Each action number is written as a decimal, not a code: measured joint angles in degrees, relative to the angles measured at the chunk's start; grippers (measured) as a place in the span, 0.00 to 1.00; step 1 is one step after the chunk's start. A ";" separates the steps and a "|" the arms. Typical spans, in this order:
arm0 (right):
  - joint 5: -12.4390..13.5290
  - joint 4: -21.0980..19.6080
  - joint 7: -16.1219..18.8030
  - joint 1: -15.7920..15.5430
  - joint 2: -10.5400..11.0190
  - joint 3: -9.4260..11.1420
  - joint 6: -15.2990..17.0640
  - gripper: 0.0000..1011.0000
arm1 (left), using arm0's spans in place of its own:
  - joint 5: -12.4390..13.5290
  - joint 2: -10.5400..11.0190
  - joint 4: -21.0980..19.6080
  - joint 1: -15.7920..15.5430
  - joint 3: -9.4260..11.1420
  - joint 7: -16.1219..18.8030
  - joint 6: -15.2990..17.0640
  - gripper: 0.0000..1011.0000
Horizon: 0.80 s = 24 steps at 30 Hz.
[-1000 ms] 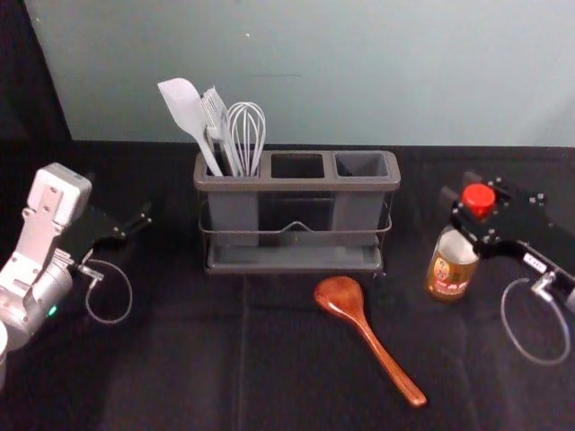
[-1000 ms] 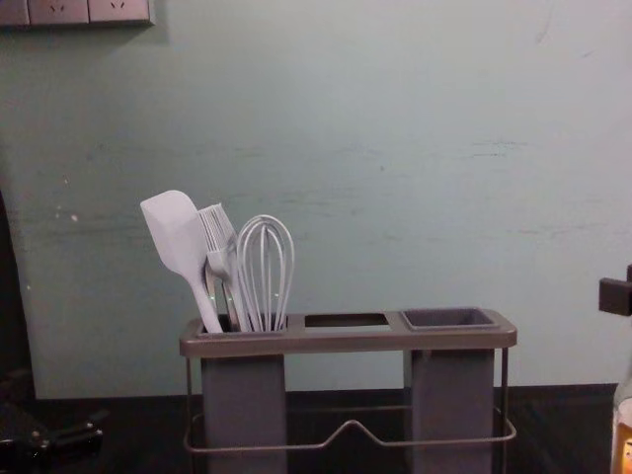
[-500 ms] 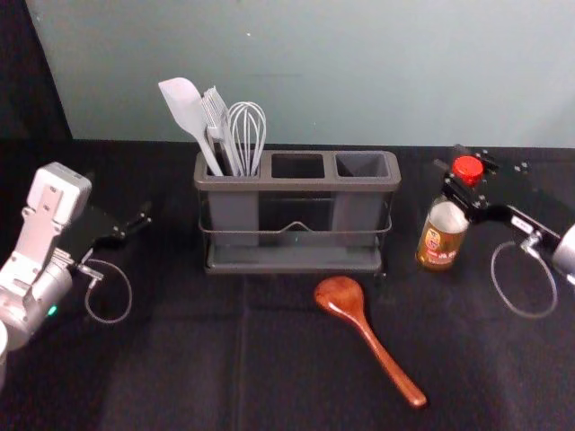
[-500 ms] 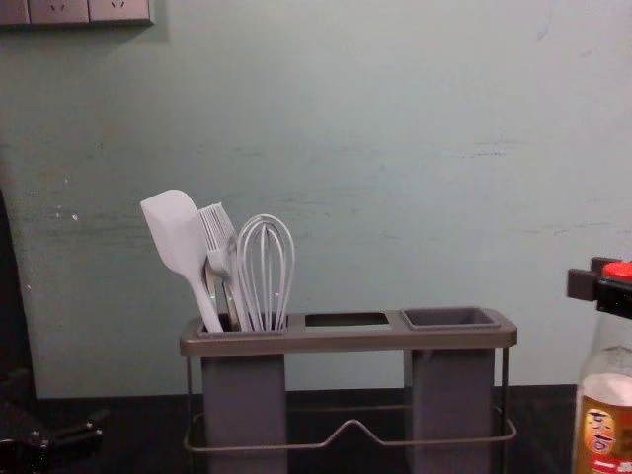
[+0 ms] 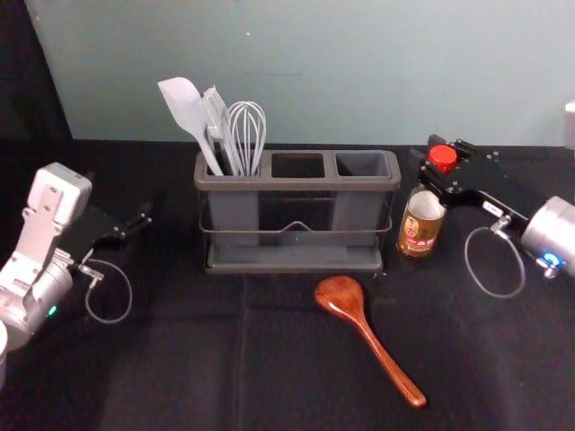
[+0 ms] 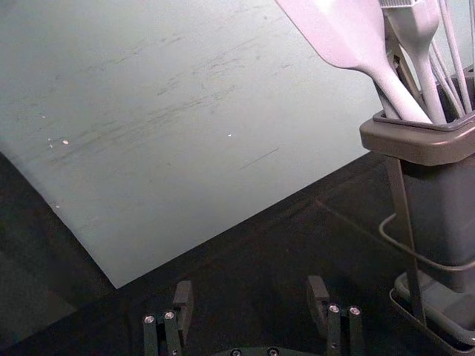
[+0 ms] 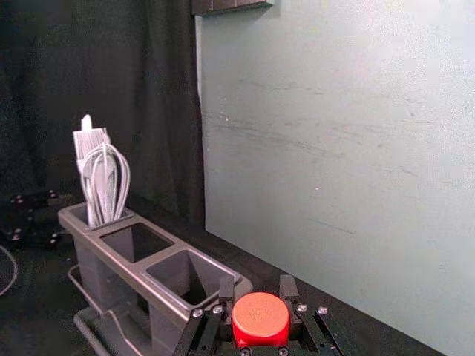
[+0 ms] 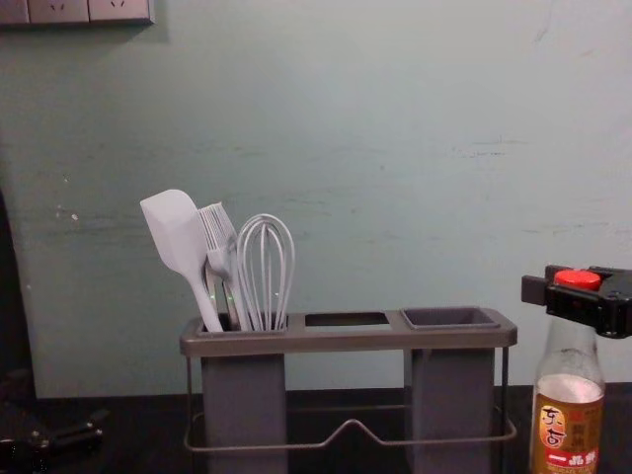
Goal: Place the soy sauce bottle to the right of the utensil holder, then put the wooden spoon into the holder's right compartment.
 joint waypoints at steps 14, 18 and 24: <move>-0.71 3.08 -1.59 1.79 -2.09 -1.24 -0.15 0.37 | 0.00 0.00 0.00 0.00 0.00 0.00 0.00 0.99; -0.87 3.70 -1.74 2.04 -2.48 -1.44 -0.18 0.37 | 0.00 0.00 0.00 0.00 0.00 0.00 0.00 0.99; -0.98 4.26 -1.92 2.12 -2.77 -1.54 -0.31 0.37 | 0.00 0.00 0.00 0.00 0.00 0.00 0.00 0.99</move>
